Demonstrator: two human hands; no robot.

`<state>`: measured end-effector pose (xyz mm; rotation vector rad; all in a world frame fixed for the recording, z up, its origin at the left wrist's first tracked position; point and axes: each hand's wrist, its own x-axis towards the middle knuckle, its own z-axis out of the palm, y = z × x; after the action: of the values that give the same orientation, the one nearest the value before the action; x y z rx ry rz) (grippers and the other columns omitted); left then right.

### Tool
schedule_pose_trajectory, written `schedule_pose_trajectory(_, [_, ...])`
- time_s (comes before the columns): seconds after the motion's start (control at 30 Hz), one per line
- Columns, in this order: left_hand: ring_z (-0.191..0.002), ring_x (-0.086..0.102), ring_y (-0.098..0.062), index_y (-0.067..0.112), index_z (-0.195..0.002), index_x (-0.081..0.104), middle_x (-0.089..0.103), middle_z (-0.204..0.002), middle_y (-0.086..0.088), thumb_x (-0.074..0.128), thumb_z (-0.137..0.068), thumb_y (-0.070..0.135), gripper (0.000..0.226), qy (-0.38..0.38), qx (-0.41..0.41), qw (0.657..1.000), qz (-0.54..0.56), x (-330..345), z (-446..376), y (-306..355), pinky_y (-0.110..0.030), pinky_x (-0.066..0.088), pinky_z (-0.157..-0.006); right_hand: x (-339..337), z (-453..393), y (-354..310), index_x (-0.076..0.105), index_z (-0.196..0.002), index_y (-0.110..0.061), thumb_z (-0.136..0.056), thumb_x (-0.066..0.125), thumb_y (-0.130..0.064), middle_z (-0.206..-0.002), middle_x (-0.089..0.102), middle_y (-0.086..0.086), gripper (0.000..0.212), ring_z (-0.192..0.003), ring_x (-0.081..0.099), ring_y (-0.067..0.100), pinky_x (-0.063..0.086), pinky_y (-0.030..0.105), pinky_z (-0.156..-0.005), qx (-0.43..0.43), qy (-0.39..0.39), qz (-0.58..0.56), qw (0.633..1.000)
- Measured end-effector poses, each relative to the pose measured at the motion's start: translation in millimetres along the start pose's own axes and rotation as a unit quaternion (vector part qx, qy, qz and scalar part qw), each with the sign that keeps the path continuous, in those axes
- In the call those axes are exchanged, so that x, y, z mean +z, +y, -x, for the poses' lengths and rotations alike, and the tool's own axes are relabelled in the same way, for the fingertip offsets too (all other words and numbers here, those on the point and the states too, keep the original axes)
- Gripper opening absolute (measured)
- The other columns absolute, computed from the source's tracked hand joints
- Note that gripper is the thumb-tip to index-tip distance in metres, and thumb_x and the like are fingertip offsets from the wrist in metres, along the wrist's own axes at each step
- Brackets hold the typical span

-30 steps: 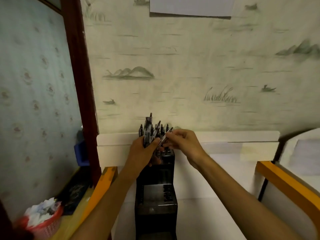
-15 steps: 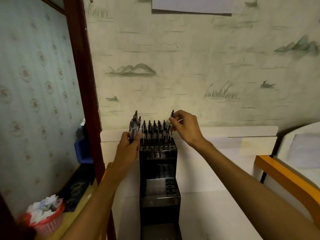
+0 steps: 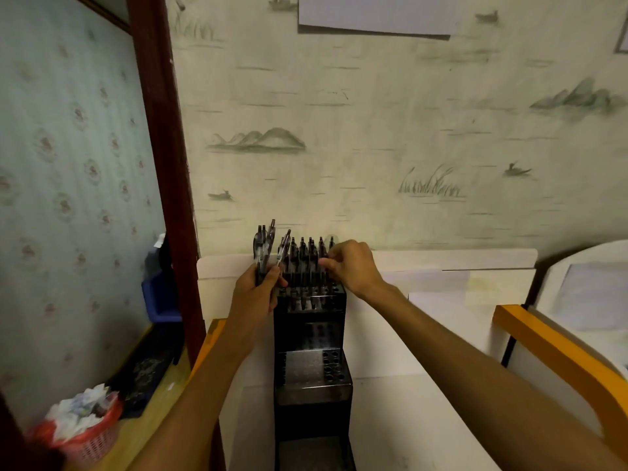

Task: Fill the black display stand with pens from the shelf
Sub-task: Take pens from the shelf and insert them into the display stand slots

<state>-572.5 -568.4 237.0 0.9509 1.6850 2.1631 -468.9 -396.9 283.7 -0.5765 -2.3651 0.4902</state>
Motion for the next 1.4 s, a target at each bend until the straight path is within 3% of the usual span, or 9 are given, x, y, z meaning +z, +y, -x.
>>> schedule_pose_trajectory(0.23, [-0.04, 0.04, -0.005, 0.01, -0.11, 0.061, 0.068, -0.074, -0.004, 0.049, -0.104, 0.021, 0.018, -0.005, -0.006, 1.0, 0.012, 3.8, 6.1, 1.1, -0.018, 0.032, -0.037, -2.5, 7.8, 10.7, 0.071, -0.059, -0.006, -0.088, 0.072, -0.038, -0.055, 0.067, 0.005, 0.043, -0.056, 0.067, 0.014, 0.053, 0.024, -0.073, 0.041, 0.013, 0.003, 0.999])
schedule_pose_trajectory(0.3, [-0.04, 0.039, -0.007, 0.012, -0.107, 0.061, 0.071, -0.075, -0.003, 0.049, -0.104, 0.022, 0.016, -0.014, -0.006, 1.0, 0.005, 6.9, 6.0, 0.9, -0.019, 0.032, -0.037, -4.5, 12.2, 9.9, 0.072, -0.063, -0.01, -0.089, 0.072, -0.031, -0.056, 0.069, 0.002, 0.034, -0.053, 0.067, 0.012, 0.054, 0.022, -0.065, 0.058, 0.004, -0.106, 0.993])
schedule_pose_trajectory(0.43, [-0.037, 0.041, -0.01, 0.012, -0.102, 0.063, 0.073, -0.076, -0.004, 0.051, -0.103, 0.019, 0.014, -0.041, -0.007, 0.999, -0.002, 20.6, 5.4, 1.1, -0.019, 0.032, -0.035, -14.2, 18.7, -0.6, 0.076, -0.095, -0.007, -0.091, 0.071, -0.021, -0.085, 0.077, 0.009, 0.016, -0.075, 0.073, 0.021, 0.058, 0.026, -0.066, 0.084, -0.082, -0.393, 0.912])
schedule_pose_trajectory(0.73, [-0.041, 0.048, -0.01, 0.01, -0.105, 0.063, 0.074, -0.08, -0.004, 0.05, -0.103, 0.023, 0.019, -0.081, -0.013, 0.996, -0.028, 40.4, 9.7, -0.3, -0.019, 0.036, -0.037, -16.5, 23.0, -3.2, 0.074, -0.094, 0.0, -0.088, 0.074, -0.016, -0.086, 0.076, 0.015, 0.017, -0.073, 0.073, 0.022, 0.059, 0.025, -0.067, 0.082, -0.081, -0.462, 0.879])
schedule_pose_trajectory(1.0, [-0.048, 0.06, -0.009, 0.022, -0.109, 0.059, 0.072, -0.076, 0.0, 0.048, -0.104, 0.027, 0.013, -0.053, 0.002, 0.991, -0.126, 21.4, 6.4, 1.4, -0.025, 0.044, -0.042, -29.6, 10.7, 1.7, 0.07, -0.09, 0.002, -0.091, 0.069, -0.011, -0.077, 0.074, 0.017, 0.014, -0.072, 0.074, 0.028, 0.059, 0.033, -0.069, 0.116, 0.026, -0.456, 0.882])
schedule_pose_trajectory(1.07, [-0.054, 0.058, -0.009, 0.022, -0.106, 0.061, 0.063, -0.068, 0.002, 0.051, -0.103, 0.027, 0.012, -0.016, 0.016, 0.99, -0.14, 11.1, 2.3, -0.3, -0.041, 0.049, -0.055, -34.4, 5.9, 7.4, 0.069, -0.087, 0.001, -0.091, 0.069, -0.009, -0.074, 0.072, 0.018, 0.011, -0.069, 0.073, 0.027, 0.059, 0.034, -0.068, 0.117, 0.055, -0.426, 0.896])
schedule_pose_trajectory(1.17, [-0.073, 0.057, -0.034, 0.038, -0.095, 0.061, 0.063, -0.065, -0.001, 0.054, -0.102, 0.031, 0.012, 0.008, 0.015, 0.989, -0.149, -4.0, -2.5, -2.7, -0.055, 0.052, -0.078, -36.6, 1.8, 14.3, 0.069, -0.089, 0.0, -0.091, 0.068, -0.01, -0.079, 0.072, 0.021, 0.011, -0.068, 0.073, 0.025, 0.062, 0.038, -0.072, 0.093, 0.089, -0.349, 0.928])
schedule_pose_trajectory(1.3, [-0.047, 0.043, -0.004, 0.049, -0.072, 0.059, 0.048, -0.052, 0.015, 0.055, -0.1, 0.037, 0.032, -0.007, 0.004, 0.994, -0.108, -16.8, -0.6, -2.8, -0.025, 0.039, -0.049, -36.3, -1.7, 18.4, 0.07, -0.091, -0.007, -0.092, 0.067, -0.017, -0.077, 0.072, 0.007, 0.01, -0.066, 0.073, 0.014, 0.061, 0.039, -0.077, 0.041, 0.125, -0.214, 0.968])
schedule_pose_trajectory(1.4, [-0.045, 0.037, -0.004, 0.033, -0.085, 0.054, 0.044, -0.056, 0.011, 0.052, -0.102, 0.038, 0.017, -0.019, -0.021, 0.999, -0.041, -20.1, -2.2, -4.1, -0.02, 0.032, -0.039, -34.4, -2.7, 16.2, 0.071, -0.092, -0.01, -0.093, 0.067, -0.02, -0.077, 0.072, 0.001, 0.01, -0.066, 0.072, 0.01, 0.06, 0.042, -0.078, 0.015, 0.129, -0.177, 0.976])
